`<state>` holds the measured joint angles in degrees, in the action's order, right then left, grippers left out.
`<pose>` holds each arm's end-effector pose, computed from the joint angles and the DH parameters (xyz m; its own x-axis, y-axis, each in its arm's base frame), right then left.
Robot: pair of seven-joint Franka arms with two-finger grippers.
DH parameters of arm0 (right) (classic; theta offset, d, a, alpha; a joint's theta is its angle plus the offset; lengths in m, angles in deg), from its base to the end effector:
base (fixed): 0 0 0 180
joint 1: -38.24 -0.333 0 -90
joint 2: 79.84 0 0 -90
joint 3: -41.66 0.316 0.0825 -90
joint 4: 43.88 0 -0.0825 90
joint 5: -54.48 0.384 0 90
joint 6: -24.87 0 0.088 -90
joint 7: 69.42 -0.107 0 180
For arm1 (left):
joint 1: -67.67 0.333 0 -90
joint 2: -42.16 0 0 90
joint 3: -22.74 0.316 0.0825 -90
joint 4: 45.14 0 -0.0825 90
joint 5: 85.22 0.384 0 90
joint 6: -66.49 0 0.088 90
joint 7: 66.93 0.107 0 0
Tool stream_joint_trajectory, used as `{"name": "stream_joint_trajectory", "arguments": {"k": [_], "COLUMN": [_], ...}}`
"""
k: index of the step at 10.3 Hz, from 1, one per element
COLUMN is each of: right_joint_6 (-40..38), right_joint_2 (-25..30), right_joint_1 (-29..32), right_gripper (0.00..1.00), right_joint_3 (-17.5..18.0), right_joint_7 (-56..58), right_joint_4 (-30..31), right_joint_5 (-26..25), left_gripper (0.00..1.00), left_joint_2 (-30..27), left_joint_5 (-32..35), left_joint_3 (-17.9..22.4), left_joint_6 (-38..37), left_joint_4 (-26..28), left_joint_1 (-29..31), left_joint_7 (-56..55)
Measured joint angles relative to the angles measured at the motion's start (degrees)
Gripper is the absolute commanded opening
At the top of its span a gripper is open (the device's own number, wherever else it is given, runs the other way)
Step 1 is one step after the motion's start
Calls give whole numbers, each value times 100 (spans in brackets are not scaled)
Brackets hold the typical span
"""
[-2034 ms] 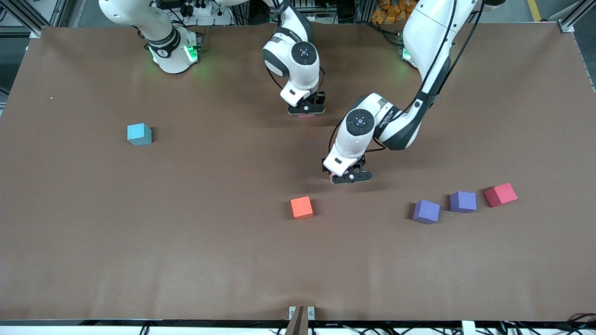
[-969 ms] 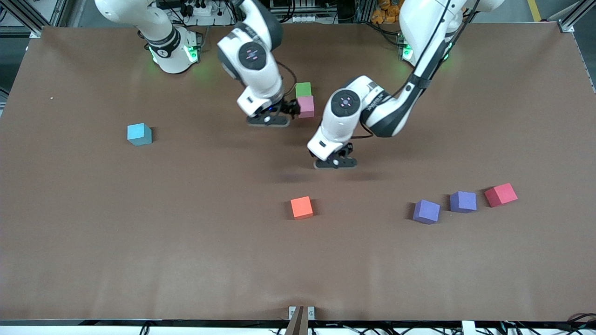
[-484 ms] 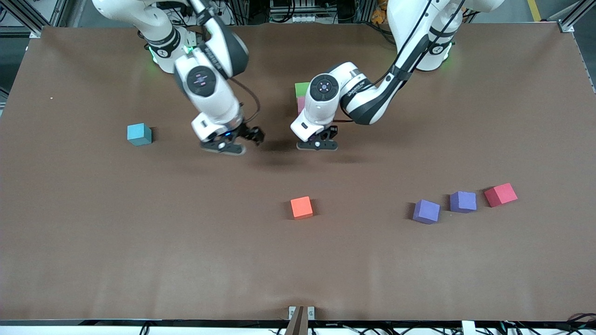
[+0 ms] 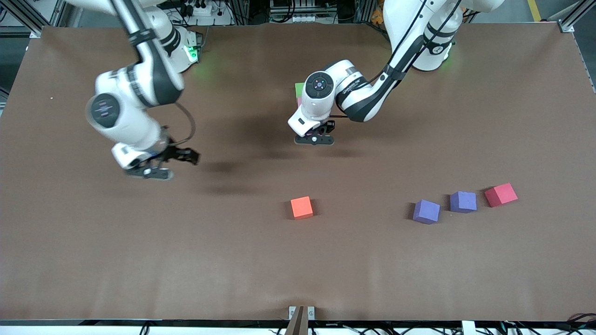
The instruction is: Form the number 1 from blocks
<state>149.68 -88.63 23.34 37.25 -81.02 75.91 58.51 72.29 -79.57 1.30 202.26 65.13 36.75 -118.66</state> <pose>0.5523 0.1056 0.3454 0.9955 -0.0596 -0.0733 -0.0619 -0.9977 -0.0291 0.3878 -0.4853 0.2284 0.9922 -0.0433 -0.1171 -0.0385 -0.9983 0.0431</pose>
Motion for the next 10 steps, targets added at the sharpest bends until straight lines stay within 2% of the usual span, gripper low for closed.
{"name": "stream_joint_trajectory", "arguments": {"k": [2, 4, 7, 10], "right_joint_6": [-99, -323, -654, -724], "right_joint_2": [-75, -198, -363, -599], "right_joint_1": [681, 992, 1152, 1214], "right_gripper": [100, 100, 100, 100], "right_joint_3": [-11, -56, -117, -436], "right_joint_7": [1359, 2262, 2587, 2666], "right_joint_4": [65, 125, 251, 501], "right_joint_5": [-101, -283, -404, -414], "left_gripper": [0, 0, 0, 0], "left_joint_2": [5, 22, 30, 80], "left_joint_5": [-20, -38, -42, -42], "left_joint_3": [-12, -13, -15, -16], "left_joint_6": [1, 4, 5, 13], "left_joint_4": [0, -1, -6, -9], "left_joint_1": [-31, -83, -180, -285], "left_joint_7": [-17, -33, -157, -282]}}
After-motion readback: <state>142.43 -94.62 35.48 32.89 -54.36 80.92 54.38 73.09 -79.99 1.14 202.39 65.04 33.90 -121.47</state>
